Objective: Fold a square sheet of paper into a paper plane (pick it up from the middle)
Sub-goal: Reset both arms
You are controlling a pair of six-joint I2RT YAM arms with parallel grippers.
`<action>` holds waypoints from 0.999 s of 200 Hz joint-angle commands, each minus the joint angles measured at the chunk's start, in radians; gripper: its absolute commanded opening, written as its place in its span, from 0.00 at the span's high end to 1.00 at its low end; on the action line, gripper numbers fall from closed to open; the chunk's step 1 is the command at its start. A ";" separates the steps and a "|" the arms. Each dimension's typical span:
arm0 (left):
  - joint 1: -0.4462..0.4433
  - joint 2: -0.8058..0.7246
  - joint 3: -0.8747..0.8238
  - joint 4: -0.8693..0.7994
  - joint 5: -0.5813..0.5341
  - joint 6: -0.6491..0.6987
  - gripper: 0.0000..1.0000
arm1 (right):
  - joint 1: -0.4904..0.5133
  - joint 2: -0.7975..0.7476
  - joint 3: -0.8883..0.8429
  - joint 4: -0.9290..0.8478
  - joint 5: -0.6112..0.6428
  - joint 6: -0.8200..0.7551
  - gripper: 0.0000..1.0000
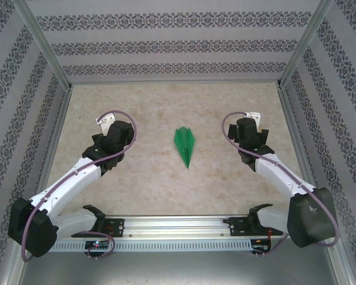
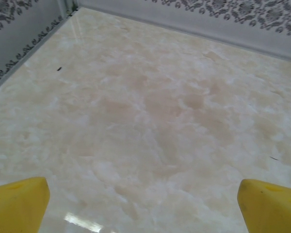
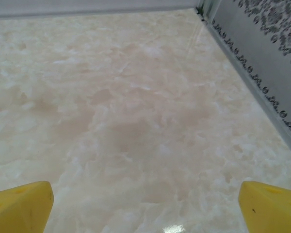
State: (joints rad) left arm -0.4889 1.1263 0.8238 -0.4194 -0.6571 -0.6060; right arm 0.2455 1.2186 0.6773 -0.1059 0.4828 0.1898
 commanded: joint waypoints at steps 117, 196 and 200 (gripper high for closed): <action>0.118 -0.124 -0.086 0.002 -0.009 0.105 0.00 | -0.131 0.212 -0.099 0.523 -0.405 -0.288 0.03; 0.147 -0.103 -0.114 0.105 0.007 0.207 0.00 | -0.295 0.248 -0.243 0.883 -0.633 -0.220 0.02; 0.150 -0.099 -0.115 0.110 0.007 0.212 0.00 | -0.311 0.263 -0.259 0.943 -0.646 -0.194 0.02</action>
State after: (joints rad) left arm -0.3641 1.0183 0.7238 -0.3931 -0.6594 -0.4690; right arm -0.0006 1.4204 0.4030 0.6548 0.0063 -0.0784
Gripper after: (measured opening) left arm 0.999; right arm 0.980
